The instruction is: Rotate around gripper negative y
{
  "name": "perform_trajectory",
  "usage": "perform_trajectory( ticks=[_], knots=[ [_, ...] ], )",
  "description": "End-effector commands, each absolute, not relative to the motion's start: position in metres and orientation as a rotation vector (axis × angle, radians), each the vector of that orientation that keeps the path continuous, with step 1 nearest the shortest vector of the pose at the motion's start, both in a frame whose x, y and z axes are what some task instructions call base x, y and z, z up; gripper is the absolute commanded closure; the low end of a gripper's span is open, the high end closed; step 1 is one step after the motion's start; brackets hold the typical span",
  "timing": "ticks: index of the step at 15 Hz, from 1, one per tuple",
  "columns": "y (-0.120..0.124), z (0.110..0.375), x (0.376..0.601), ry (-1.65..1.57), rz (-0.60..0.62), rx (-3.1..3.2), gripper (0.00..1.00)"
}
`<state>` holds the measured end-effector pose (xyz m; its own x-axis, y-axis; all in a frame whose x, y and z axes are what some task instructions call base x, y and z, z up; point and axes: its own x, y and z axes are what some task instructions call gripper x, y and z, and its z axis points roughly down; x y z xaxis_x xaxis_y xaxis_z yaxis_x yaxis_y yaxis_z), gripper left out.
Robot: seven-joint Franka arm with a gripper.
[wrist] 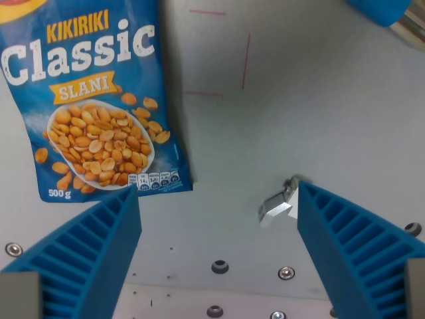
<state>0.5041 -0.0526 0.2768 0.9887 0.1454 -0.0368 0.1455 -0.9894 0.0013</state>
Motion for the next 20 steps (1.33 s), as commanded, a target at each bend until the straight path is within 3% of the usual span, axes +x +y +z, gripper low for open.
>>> perform_trajectory(
  ticks=[1,20],
  knots=[
    [-0.0528,0.2819,0.5077,0.225,-0.249,3.107,0.0],
    [-0.0528,0.2819,0.5077,0.219,-0.636,3.033,0.0]
  ],
)
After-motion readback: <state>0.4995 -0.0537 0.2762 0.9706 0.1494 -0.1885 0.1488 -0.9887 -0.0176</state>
